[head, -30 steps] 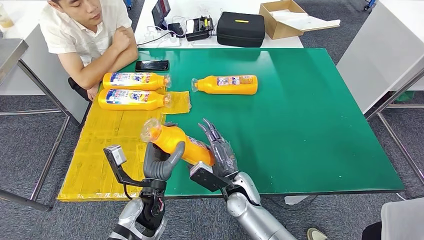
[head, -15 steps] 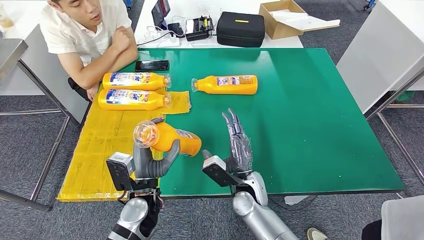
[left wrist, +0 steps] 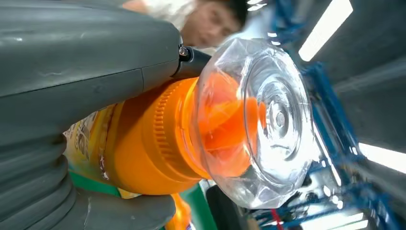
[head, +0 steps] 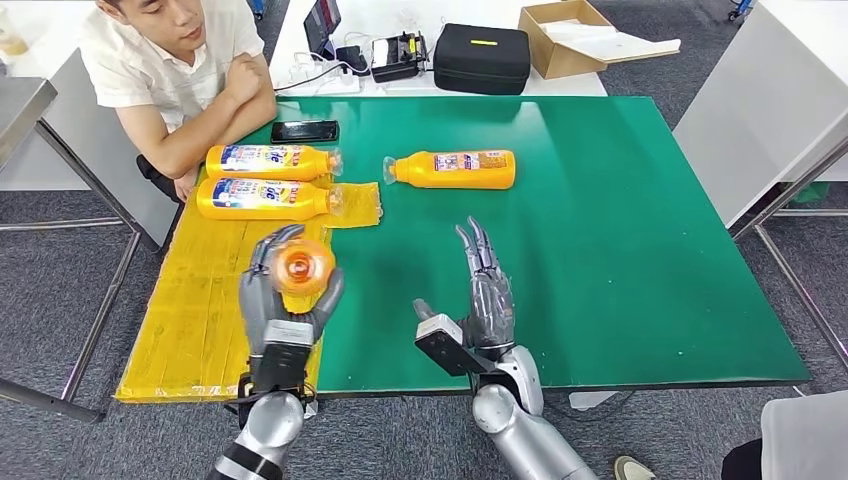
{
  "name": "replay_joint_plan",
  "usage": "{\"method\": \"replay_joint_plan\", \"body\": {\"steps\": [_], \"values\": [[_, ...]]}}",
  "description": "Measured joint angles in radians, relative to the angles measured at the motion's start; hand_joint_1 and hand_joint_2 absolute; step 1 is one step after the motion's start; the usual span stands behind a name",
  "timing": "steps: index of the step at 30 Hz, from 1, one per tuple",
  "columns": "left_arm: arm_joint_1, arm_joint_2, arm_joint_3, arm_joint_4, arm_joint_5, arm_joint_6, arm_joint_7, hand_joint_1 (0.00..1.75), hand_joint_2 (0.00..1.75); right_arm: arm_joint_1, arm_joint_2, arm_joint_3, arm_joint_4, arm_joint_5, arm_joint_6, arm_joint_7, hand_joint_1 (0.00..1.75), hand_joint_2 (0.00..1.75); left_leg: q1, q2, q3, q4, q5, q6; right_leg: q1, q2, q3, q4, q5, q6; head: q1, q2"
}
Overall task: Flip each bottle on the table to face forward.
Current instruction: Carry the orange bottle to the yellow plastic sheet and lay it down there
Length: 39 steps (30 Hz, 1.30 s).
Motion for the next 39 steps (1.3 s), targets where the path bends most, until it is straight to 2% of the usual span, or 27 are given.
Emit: {"method": "replay_joint_plan", "body": {"steps": [8,10,14,20,23,31,39], "values": [[-0.008,0.014,0.0,0.037,-0.039,0.013,0.01,1.75,1.75,0.0,0.002,-0.006,-0.008,0.0,0.003,-0.001,0.0,1.75,0.0,0.0,0.0,0.0,0.0,0.0,0.0,0.0,0.0,0.0,0.0,0.0,0.0,0.0],[-0.009,0.015,0.005,0.043,-0.12,0.014,0.026,1.75,1.75,0.0,0.002,-0.006,-0.01,0.0,0.011,-0.005,0.0,1.75,0.0,0.0,0.0,0.0,0.0,0.0,0.0,0.0,0.0,0.0,0.0,0.0,0.0,0.0],[-0.02,0.015,0.024,0.074,-0.384,0.015,0.1,1.75,1.75,-0.001,0.008,-0.009,-0.018,-0.005,0.043,-0.02,0.0,1.75,0.0,0.0,0.0,0.0,0.0,0.0,0.0,0.0,0.0,0.0,0.0,0.0,0.0,0.0],[-0.071,0.019,0.066,0.166,-0.63,-0.005,0.23,1.75,1.75,-0.001,0.012,-0.028,-0.043,-0.009,0.078,-0.027,0.0,1.75,0.0,0.0,0.0,0.0,0.001,0.0,0.0,0.0,0.0,0.0,0.0,0.0,0.0,0.0],[-0.105,0.029,0.075,0.233,-0.674,-0.056,0.285,1.75,1.75,0.0,0.015,-0.039,-0.054,-0.017,0.103,-0.03,0.0,1.75,0.0,0.0,0.0,0.0,0.001,0.0,0.0,0.0,0.0,0.0,0.0,0.0,0.0,0.0],[-0.197,0.072,0.078,0.408,-0.873,-0.105,0.468,1.75,1.75,0.003,0.017,-0.064,-0.075,-0.008,0.143,-0.035,0.0,1.75,0.0,0.0,0.0,0.0,0.001,0.0,0.0,0.0,-0.001,0.001,0.0,0.0,0.0,0.0],[-0.283,0.088,0.086,0.549,-0.935,-0.178,0.537,1.75,1.75,0.009,0.017,-0.083,-0.08,0.015,0.178,-0.034,0.0,1.75,0.0,0.0,0.0,0.0,0.001,-0.001,0.0,0.0,0.0,0.001,0.0,0.0,0.0,0.0]]}}
